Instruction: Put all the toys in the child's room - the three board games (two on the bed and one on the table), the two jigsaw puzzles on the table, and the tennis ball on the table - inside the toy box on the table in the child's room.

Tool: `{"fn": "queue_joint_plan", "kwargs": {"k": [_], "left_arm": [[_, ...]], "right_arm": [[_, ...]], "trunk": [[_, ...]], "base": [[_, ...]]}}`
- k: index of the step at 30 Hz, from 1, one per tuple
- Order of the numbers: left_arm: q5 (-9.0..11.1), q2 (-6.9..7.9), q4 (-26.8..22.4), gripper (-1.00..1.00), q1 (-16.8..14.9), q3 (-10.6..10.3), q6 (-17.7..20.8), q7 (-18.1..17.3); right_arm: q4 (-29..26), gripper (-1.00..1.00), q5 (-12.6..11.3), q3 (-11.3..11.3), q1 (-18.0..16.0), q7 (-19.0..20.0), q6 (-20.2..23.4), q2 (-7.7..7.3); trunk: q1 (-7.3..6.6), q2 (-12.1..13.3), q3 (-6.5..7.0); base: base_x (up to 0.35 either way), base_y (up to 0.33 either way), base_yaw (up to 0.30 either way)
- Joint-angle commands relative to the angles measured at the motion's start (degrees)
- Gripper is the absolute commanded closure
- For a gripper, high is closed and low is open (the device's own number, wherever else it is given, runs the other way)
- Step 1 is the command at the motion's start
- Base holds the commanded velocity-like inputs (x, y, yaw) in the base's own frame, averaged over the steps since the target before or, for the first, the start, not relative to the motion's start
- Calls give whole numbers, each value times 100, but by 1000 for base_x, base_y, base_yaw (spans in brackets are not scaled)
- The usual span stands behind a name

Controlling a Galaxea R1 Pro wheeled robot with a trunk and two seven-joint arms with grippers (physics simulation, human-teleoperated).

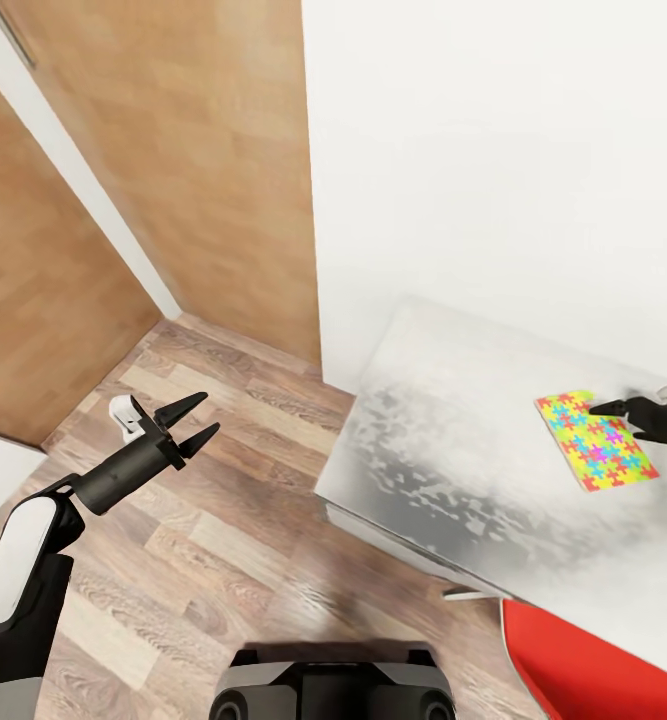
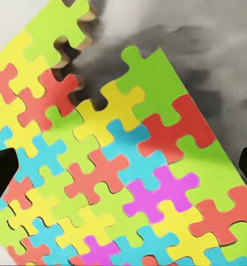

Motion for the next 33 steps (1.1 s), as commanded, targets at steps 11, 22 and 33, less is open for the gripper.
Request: {"fn": "queue_joint_plan", "kwargs": {"k": [11,22,33], "left_arm": [[-38,-6,3,-100,-4,5,22,-45],[-36,-9,3,-100,-4,4,22,-40],[-36,-14,3,-100,-4,-31,22,-40]], "right_arm": [[-17,-100,50,26,32,110,0,1],[-181,-100,50,21,38,117,7,-5],[-244,-100,50,21,39,117,9,-4]], "trunk": [[3,-10,-8],[3,-10,-8],[3,-10,-8]], "base": [[0,213,-85],[0,44,-240],[0,7,-273]]}}
